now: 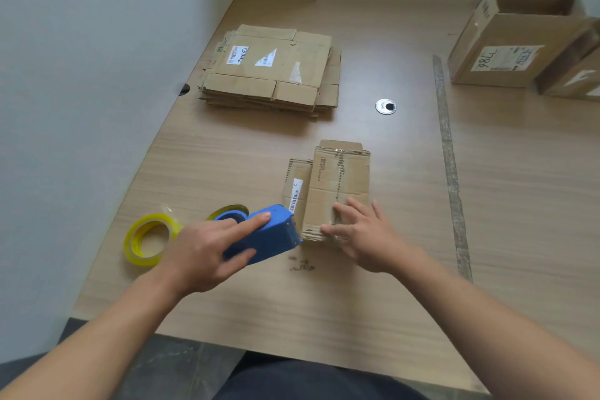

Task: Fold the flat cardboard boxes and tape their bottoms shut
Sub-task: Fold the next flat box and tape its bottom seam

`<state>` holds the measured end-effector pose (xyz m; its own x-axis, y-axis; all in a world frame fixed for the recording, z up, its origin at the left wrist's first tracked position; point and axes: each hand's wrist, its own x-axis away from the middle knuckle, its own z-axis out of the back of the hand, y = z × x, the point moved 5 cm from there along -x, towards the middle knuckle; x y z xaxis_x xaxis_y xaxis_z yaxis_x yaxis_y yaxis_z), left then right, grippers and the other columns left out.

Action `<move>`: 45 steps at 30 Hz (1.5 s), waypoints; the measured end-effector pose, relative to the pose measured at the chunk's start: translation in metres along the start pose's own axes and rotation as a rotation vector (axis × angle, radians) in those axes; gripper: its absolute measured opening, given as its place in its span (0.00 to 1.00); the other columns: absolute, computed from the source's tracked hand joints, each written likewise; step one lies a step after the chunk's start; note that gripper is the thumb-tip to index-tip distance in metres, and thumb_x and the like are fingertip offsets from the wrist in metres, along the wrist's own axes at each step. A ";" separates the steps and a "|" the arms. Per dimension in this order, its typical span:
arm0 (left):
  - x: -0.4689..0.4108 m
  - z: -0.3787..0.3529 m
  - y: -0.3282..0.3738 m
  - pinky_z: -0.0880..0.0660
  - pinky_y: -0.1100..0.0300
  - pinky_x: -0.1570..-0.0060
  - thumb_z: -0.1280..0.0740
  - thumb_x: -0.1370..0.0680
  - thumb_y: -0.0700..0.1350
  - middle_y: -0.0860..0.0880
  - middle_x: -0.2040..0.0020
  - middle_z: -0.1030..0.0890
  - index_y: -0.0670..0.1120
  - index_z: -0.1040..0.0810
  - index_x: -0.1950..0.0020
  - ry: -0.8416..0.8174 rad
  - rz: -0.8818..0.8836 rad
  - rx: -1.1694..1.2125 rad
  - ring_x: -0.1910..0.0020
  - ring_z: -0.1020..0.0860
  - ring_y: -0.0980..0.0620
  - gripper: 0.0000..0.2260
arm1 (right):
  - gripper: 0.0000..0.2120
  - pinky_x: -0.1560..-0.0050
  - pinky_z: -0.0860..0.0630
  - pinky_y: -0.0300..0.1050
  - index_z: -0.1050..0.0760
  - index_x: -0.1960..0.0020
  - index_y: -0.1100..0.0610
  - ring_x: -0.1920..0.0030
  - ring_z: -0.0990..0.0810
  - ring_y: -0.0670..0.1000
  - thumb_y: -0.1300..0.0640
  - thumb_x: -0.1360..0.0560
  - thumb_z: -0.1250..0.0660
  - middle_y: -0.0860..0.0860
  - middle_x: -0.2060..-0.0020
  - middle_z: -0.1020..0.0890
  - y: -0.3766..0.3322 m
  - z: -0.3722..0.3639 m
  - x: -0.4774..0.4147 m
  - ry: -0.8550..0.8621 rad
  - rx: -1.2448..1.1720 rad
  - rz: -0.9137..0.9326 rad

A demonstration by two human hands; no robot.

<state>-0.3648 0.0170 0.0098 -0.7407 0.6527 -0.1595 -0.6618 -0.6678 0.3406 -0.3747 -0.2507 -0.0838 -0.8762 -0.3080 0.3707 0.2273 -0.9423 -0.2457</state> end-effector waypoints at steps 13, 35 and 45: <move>-0.024 0.006 0.025 0.40 0.66 0.65 0.33 0.23 0.51 0.53 0.64 0.27 0.52 0.31 0.27 -0.084 -0.240 0.040 0.67 0.31 0.54 0.24 | 0.10 0.33 0.27 0.48 0.21 0.41 0.44 0.36 0.24 0.42 0.54 0.21 0.32 0.45 0.37 0.20 -0.029 0.041 -0.014 0.082 -1.158 0.043; -0.046 -0.005 -0.012 0.30 0.69 0.49 0.36 0.31 0.62 0.74 0.41 0.25 0.81 0.34 0.37 -0.697 0.240 0.333 0.44 0.26 0.68 0.24 | 0.08 0.49 0.21 0.51 0.26 0.59 0.63 0.52 0.23 0.50 0.64 0.21 0.33 0.54 0.49 0.25 0.064 -0.024 0.090 0.523 -1.318 -0.461; -0.070 -0.018 -0.020 0.26 0.56 0.42 0.37 0.35 0.59 0.61 0.41 0.20 0.75 0.30 0.39 -0.749 0.367 0.152 0.45 0.23 0.56 0.24 | 0.06 0.55 0.18 0.50 0.26 0.56 0.59 0.58 0.22 0.52 0.61 0.20 0.35 0.65 0.46 0.24 0.054 -0.045 0.078 0.456 -1.233 -0.564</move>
<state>-0.3020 -0.0215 -0.0031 -0.5975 0.5046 0.6233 -0.3323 -0.8631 0.3802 -0.4505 -0.3193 -0.1087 -0.8349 0.3539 0.4216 -0.4919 -0.1358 -0.8600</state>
